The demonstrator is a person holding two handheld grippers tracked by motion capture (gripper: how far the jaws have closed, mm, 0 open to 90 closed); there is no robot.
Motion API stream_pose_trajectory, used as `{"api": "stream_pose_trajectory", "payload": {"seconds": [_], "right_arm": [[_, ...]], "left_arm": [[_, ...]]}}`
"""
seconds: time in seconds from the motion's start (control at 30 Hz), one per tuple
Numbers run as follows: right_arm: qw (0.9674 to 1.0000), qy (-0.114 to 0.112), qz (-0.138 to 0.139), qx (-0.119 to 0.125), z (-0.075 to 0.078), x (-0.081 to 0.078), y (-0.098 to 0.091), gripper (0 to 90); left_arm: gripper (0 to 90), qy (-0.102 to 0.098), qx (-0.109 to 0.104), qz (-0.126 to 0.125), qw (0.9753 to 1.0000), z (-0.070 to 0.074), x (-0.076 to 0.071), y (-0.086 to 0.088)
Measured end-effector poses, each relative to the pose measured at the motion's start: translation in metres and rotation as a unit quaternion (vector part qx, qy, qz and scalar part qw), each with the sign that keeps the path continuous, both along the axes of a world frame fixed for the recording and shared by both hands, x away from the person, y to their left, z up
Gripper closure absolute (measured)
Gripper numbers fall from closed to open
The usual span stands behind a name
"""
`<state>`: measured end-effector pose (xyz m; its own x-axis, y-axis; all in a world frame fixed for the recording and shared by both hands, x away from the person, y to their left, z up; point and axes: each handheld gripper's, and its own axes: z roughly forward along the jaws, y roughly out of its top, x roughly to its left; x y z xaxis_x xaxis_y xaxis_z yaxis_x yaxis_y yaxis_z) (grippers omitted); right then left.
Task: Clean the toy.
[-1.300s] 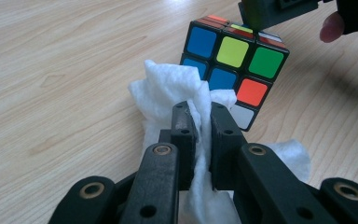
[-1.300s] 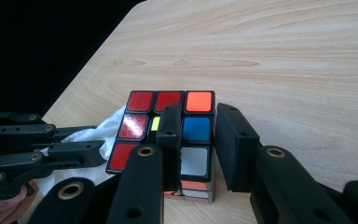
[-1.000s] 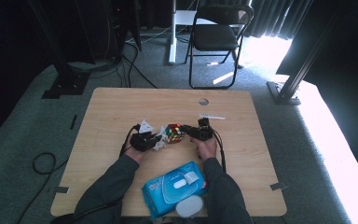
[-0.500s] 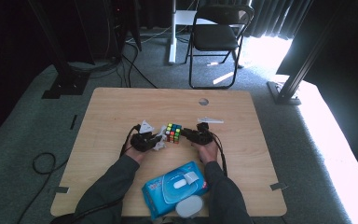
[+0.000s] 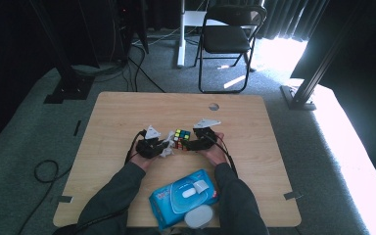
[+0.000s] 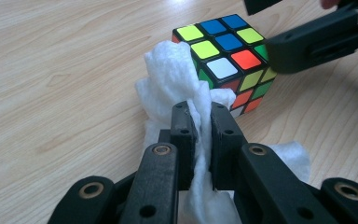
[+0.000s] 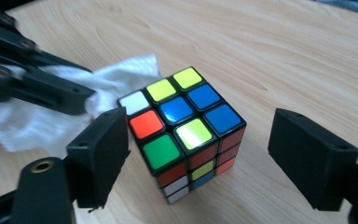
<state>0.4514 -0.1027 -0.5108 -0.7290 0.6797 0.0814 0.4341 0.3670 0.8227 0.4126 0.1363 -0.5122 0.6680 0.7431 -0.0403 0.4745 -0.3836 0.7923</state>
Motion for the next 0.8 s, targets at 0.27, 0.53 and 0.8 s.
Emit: {"api": "stream_pose_trajectory", "payload": {"seconds": [0.27, 0.53, 0.8], "right_arm": [[0.9994, 0.009, 0.022, -0.026, -0.002, 0.012, 0.010, 15.6], [0.9967, 0.010, 0.047, -0.066, -0.008, 0.011, 0.018, 15.8], [0.9962, 0.005, 0.043, -0.076, -0.014, 0.010, 0.021, 25.5]], "left_arm": [[82.4, -0.003, -0.001, 0.002, 1.0000, 0.003, -0.001, 0.003], [82.4, -0.001, -0.002, 0.005, 1.0000, 0.003, 0.000, 0.005], [82.4, -0.001, -0.002, 0.003, 1.0000, 0.004, 0.000, 0.005]]}}
